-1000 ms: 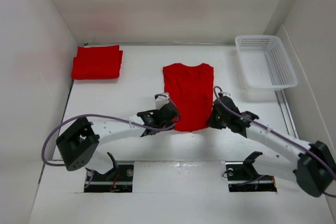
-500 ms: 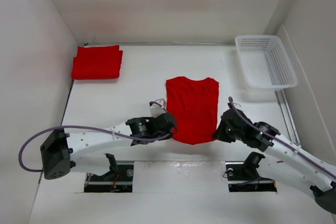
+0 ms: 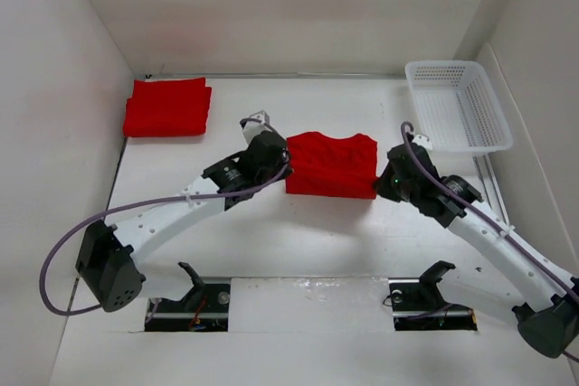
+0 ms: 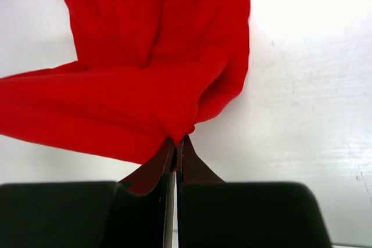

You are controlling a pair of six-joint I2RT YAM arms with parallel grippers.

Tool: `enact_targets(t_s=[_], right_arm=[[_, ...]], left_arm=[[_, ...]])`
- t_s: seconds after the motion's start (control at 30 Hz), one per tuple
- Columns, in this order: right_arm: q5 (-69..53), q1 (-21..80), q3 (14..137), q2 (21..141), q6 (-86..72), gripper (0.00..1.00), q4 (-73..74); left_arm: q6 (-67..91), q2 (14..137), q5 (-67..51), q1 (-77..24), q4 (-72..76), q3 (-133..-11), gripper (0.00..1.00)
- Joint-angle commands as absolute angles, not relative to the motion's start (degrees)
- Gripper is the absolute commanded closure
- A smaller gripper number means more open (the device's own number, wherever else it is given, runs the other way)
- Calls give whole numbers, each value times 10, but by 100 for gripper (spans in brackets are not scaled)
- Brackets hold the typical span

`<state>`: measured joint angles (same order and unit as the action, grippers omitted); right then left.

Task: Fold and stack the t-shirts
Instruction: Fold the long partially folded tshirt into a neat square

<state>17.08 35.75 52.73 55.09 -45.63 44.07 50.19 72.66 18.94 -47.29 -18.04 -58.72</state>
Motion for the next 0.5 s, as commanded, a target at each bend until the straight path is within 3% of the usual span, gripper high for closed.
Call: enact_targets(t_s=[0.0, 0.13, 0.47], right_arm=[[186, 311, 558, 571, -400, 100, 407], [155, 262, 582, 604, -360, 100, 380], [96, 185, 621, 711, -317, 100, 330]], left_arm=[[413, 752, 197, -461, -131, -637, 100], [389, 823, 192, -442, -150, -720, 100], [366, 929, 165, -378, -150, -794, 100]])
